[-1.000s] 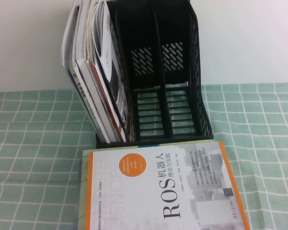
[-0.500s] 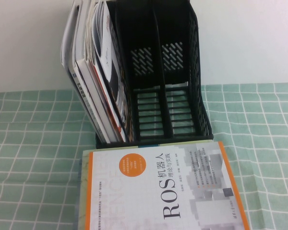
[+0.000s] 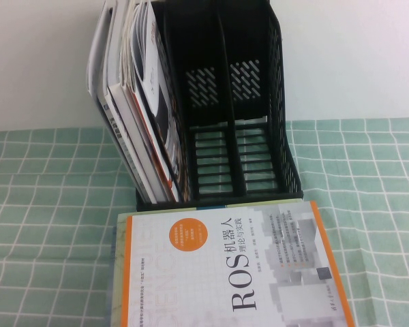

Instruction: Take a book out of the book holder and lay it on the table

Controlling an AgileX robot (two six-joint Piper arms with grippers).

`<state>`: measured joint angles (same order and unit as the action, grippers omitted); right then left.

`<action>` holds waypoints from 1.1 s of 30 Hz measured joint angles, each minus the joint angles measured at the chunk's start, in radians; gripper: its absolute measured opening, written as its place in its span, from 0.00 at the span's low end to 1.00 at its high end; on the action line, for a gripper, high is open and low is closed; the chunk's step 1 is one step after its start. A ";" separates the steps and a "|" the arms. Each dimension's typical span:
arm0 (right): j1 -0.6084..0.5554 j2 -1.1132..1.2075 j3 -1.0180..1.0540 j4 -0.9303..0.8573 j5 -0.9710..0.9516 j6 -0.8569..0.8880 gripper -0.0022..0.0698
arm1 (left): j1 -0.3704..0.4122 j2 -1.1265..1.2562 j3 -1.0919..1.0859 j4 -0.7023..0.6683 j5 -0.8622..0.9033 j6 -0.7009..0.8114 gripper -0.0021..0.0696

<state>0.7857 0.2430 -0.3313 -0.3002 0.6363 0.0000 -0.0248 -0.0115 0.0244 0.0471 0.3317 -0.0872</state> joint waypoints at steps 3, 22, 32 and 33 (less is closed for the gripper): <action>0.000 0.000 0.000 0.000 0.000 0.000 0.03 | 0.000 0.000 -0.002 -0.004 0.010 -0.001 0.03; 0.000 0.000 0.000 0.000 0.000 0.000 0.03 | 0.000 0.000 -0.002 -0.008 0.012 -0.001 0.03; 0.000 0.000 0.000 0.000 0.000 0.000 0.03 | 0.000 0.000 -0.002 -0.008 0.012 -0.001 0.03; 0.000 0.000 0.000 0.000 0.000 0.000 0.03 | 0.000 0.000 -0.002 -0.008 0.012 -0.001 0.03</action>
<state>0.7857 0.2430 -0.3313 -0.3002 0.6363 0.0000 -0.0248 -0.0115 0.0225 0.0390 0.3437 -0.0880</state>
